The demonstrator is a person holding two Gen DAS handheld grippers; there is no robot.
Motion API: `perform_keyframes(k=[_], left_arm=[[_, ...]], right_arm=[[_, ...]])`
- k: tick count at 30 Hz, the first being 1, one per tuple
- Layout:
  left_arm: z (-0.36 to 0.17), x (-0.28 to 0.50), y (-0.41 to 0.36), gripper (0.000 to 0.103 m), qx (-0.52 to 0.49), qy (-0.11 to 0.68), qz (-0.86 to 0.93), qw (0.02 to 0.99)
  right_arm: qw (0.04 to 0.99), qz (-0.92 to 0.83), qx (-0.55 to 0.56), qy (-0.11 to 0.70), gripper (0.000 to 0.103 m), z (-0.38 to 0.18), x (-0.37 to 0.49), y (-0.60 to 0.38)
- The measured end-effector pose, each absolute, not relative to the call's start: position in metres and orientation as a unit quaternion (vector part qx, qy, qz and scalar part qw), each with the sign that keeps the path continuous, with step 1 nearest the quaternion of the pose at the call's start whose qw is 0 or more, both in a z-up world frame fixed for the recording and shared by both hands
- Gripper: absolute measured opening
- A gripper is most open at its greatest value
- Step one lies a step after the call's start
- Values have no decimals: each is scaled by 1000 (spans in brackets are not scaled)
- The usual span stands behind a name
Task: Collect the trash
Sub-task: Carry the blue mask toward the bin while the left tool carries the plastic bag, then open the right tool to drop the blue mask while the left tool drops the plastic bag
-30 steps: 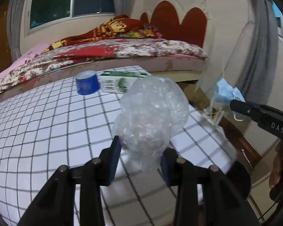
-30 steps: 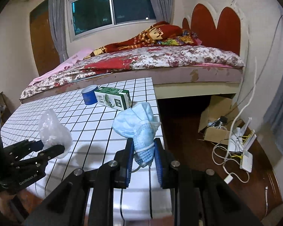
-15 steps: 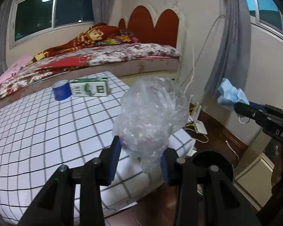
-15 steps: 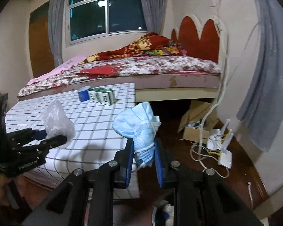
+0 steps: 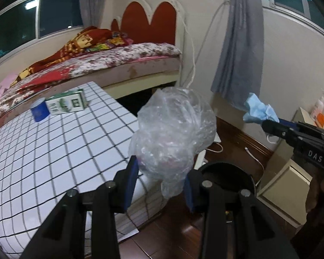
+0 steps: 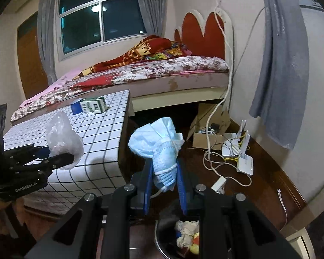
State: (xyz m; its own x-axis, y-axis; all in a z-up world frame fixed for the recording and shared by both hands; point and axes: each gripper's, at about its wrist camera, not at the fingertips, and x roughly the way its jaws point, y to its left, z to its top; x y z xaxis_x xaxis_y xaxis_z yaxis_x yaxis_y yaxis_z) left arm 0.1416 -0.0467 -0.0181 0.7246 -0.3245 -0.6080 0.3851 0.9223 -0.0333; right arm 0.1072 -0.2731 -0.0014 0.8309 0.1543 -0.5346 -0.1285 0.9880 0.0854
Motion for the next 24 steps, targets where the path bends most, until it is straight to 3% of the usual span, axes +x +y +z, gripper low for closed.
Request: perform_keyframes(k=[24], left_arm=[[-59, 133, -152, 40, 95, 365, -281, 882]], right_arm=[[940, -1, 62, 335, 23, -51, 79, -361]])
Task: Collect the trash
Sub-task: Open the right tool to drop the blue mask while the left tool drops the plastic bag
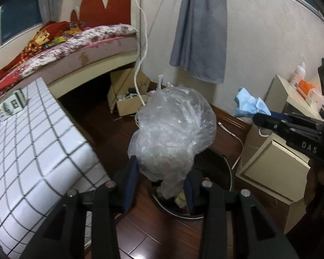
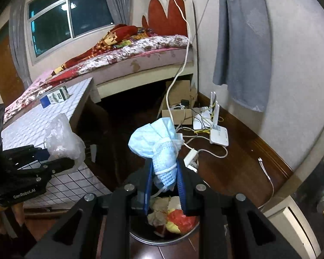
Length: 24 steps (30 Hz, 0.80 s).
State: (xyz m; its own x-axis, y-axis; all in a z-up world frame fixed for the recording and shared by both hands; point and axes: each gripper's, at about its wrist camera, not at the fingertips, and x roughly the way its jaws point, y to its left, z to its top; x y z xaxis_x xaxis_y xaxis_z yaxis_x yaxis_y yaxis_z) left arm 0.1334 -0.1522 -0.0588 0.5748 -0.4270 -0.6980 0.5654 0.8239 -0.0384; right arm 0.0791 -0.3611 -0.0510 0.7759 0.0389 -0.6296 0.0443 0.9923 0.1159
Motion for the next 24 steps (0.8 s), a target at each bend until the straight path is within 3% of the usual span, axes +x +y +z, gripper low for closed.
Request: perform_keyframes(k=[24], left_arm=[[-126, 154, -188, 40, 92, 468, -334, 813]], right_arm=[[905, 18, 36, 423, 23, -106, 98, -359]])
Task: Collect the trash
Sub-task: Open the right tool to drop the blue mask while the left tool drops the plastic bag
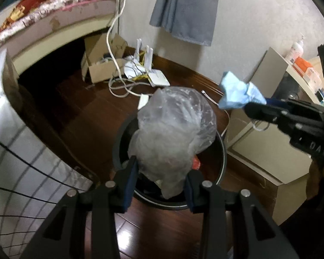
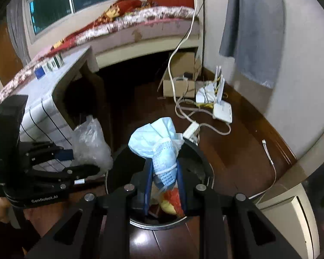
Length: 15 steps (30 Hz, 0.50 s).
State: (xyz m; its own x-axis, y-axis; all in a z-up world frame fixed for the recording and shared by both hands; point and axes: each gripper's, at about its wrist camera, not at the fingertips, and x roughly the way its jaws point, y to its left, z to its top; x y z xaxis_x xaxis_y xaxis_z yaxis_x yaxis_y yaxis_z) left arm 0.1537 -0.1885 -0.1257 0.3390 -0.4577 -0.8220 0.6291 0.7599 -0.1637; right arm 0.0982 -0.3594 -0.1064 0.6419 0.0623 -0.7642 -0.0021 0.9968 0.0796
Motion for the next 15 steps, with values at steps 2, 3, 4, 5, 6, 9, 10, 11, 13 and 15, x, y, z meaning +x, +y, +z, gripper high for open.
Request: perform_keyframes(k=[2, 3, 4, 5, 6, 9, 10, 11, 13, 15], left_arm=[[-130, 155, -191, 40, 89, 473, -339, 808], [-133, 156, -191, 40, 83, 479, -344, 804], [-136, 157, -192, 40, 82, 482, -344, 802], [-139, 158, -194, 40, 85, 483, -344, 801], [-141, 160, -196, 40, 85, 485, -345, 799], [-148, 165, -200, 40, 89, 493, -349, 792], [-152, 167, -201, 40, 85, 499, -350, 788], [-154, 169, -201, 40, 84, 502, -352, 786], [-157, 171, -203, 40, 88, 505, -353, 783], [-161, 174, -203, 40, 84, 512, -357, 777]], right_arm=[[899, 20, 33, 437, 23, -115, 102, -358], [896, 22, 33, 442, 23, -119, 104, -357], [893, 23, 30, 448, 23, -123, 106, -356], [890, 24, 26, 454, 23, -126, 108, -354], [887, 26, 22, 460, 23, -130, 111, -353], [878, 27, 15, 478, 23, -142, 117, -351], [875, 28, 14, 482, 23, -146, 119, -351], [872, 30, 14, 489, 23, -150, 121, -352], [866, 32, 9, 499, 23, -157, 125, -351], [860, 37, 7, 509, 23, -165, 128, -350]])
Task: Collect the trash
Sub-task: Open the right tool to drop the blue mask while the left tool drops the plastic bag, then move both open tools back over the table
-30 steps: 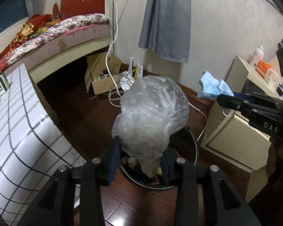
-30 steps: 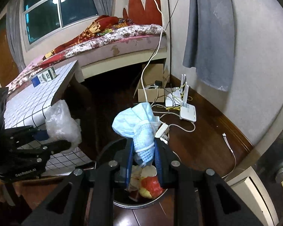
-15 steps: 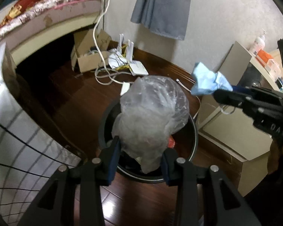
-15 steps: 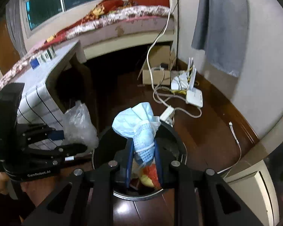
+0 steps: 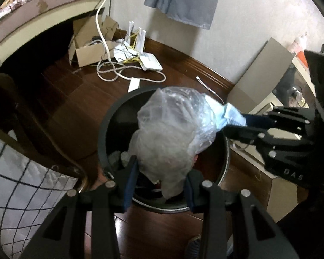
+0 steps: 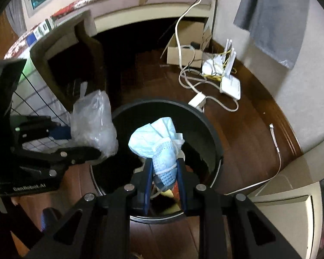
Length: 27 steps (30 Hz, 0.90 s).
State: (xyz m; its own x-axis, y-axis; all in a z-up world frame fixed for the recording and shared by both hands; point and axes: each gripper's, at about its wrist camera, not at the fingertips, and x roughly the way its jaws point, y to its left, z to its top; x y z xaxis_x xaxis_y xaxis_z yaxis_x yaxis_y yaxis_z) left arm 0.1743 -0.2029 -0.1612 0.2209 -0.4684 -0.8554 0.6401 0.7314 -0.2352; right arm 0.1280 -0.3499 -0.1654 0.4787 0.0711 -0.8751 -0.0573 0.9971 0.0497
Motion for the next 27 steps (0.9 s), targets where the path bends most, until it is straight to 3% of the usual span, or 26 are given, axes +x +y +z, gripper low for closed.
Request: perform_keyframes(k=[5, 6, 7, 8, 9, 11, 12, 13, 27], left_arm=[[-177, 182, -205, 42, 71, 537, -368, 756], [-182, 184, -206, 46, 62, 547, -373, 747], [-186, 186, -206, 64, 56, 554, -368, 744], [-190, 187, -205, 75, 58, 560, -363, 742], [-191, 187, -201, 83, 55, 557, -353, 749], [-191, 185, -197, 88, 65, 553, -340, 758], [-192, 184, -195, 98, 75, 551, -328, 763], [-191, 182, -192, 100, 84, 545, -315, 773], [-176, 173, -173, 101, 103, 504, -262, 816]], right_arm=[[846, 51, 0, 531, 25, -184, 130, -348], [842, 56, -3, 536, 38, -189, 131, -348], [839, 54, -9, 541, 53, -193, 132, -350], [837, 33, -19, 545, 85, -198, 132, -354], [837, 19, -21, 547, 91, -200, 131, -359], [829, -5, -19, 559, 91, -204, 131, -370], [825, -19, -13, 564, 95, -205, 130, -378], [823, -25, -8, 568, 99, -205, 129, -382], [833, -41, -30, 552, 102, -190, 129, -375]])
